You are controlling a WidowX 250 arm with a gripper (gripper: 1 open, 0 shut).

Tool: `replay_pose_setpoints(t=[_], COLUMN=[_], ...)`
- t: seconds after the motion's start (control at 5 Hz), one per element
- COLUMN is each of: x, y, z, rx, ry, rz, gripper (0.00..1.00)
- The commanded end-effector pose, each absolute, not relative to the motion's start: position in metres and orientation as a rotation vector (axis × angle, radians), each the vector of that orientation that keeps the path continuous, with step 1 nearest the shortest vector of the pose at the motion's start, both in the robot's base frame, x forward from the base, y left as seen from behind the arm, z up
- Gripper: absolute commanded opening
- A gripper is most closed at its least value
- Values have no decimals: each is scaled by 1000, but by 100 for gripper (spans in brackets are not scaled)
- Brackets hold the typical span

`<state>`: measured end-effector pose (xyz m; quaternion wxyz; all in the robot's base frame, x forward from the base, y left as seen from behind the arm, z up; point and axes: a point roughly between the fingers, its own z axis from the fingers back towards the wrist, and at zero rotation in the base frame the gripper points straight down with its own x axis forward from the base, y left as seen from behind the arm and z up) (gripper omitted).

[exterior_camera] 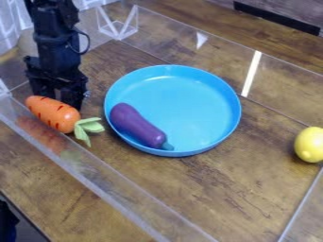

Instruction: Move the carrot to the left side

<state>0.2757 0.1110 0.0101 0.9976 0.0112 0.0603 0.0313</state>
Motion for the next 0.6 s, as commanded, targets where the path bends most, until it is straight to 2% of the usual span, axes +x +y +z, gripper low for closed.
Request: replay_pose_setpoints(t=[0.0, 0.4], x=[267, 270], y=[113, 109], z=[10, 26], rx=[16, 15], ry=[156, 150], rz=[75, 75], gripper=[0, 0])
